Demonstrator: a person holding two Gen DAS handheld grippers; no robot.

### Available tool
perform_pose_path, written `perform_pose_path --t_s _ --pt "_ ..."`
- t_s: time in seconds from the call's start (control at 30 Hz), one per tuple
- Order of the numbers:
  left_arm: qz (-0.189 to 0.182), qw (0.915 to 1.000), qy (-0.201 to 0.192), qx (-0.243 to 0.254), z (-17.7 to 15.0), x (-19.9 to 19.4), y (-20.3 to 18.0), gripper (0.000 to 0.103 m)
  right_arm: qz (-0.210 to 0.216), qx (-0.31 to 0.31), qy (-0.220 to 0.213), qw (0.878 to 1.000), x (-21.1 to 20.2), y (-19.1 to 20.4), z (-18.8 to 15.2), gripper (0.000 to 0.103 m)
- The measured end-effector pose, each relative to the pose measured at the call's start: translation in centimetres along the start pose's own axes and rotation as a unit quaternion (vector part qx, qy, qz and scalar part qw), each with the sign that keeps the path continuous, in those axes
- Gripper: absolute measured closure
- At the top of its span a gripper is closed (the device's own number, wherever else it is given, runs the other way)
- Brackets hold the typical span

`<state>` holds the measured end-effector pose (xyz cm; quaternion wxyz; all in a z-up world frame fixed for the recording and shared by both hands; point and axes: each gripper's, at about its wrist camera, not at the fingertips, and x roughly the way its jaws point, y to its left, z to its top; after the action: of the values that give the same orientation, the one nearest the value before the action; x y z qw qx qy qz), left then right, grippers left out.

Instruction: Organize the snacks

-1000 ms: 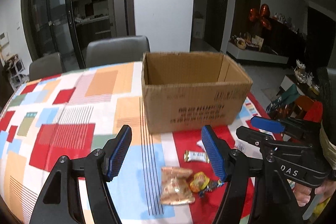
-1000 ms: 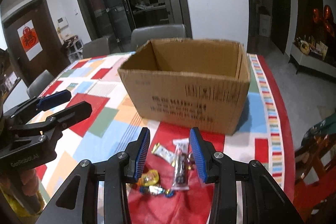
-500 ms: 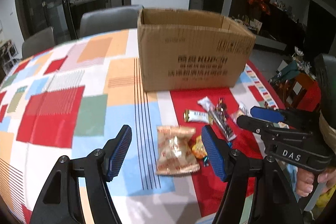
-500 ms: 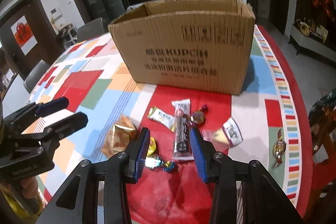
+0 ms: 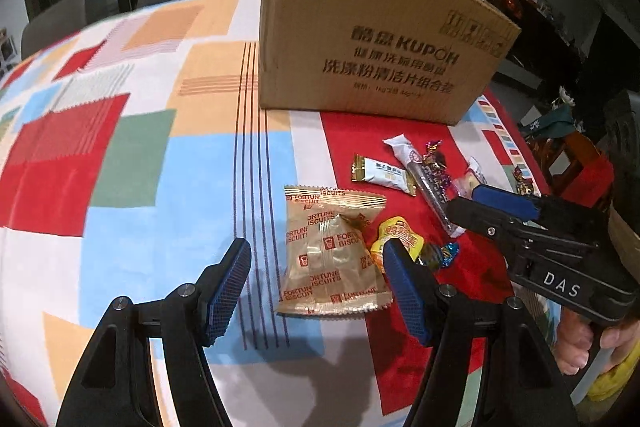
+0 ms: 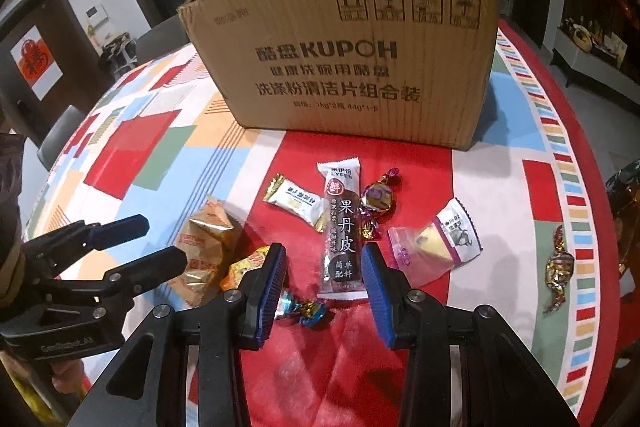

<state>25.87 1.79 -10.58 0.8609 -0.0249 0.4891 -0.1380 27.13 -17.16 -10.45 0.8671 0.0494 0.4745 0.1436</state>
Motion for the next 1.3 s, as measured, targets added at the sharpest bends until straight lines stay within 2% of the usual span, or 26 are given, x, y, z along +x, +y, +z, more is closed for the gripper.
perform_pose_path --t_s 0.33,0.37,0.57,0.63,0.7,0.8,0.87,1.07,1.3 --pt "-0.030 0.9979 0.030 -0.048 0.7 2.8 1.3 0.045 -0.003 0.004 0.015 1.000 2.2 0.0 0.9 0.063" --pt "-0.034 0.9975 0.032 -0.053 0.9 3.1 1.5 0.045 -0.003 0.004 0.017 1.000 2.5 0.0 1.0 0.066" --pt "-0.034 0.9974 0.033 -0.055 1.3 3.6 1.5 0.051 -0.008 0.005 0.023 1.000 3.7 0.0 1.5 0.068" --pt "-0.036 0.9972 0.032 -0.058 1.4 3.6 1.5 0.055 -0.014 0.005 0.025 1.000 4.0 0.0 1.6 0.071" --pt "-0.037 0.9971 0.032 -0.059 1.5 3.7 1.4 0.056 -0.019 0.004 0.027 0.999 4.3 0.0 1.6 0.078" --pt "-0.033 0.9975 0.031 -0.054 1.6 3.6 1.0 0.060 -0.019 0.005 0.026 0.999 4.6 -0.2 1.5 0.081" --pt "-0.030 0.9976 0.031 -0.054 1.6 3.6 0.9 0.063 -0.021 0.004 0.024 0.999 4.5 -0.2 1.4 0.082" --pt "-0.019 0.9984 0.018 -0.049 1.6 2.6 0.6 0.063 -0.026 0.004 0.014 1.000 3.7 -0.4 1.1 0.083" --pt "-0.014 0.9992 -0.010 -0.035 1.7 0.4 -0.8 0.063 -0.018 0.007 -0.013 1.000 0.7 -0.2 0.8 0.083"
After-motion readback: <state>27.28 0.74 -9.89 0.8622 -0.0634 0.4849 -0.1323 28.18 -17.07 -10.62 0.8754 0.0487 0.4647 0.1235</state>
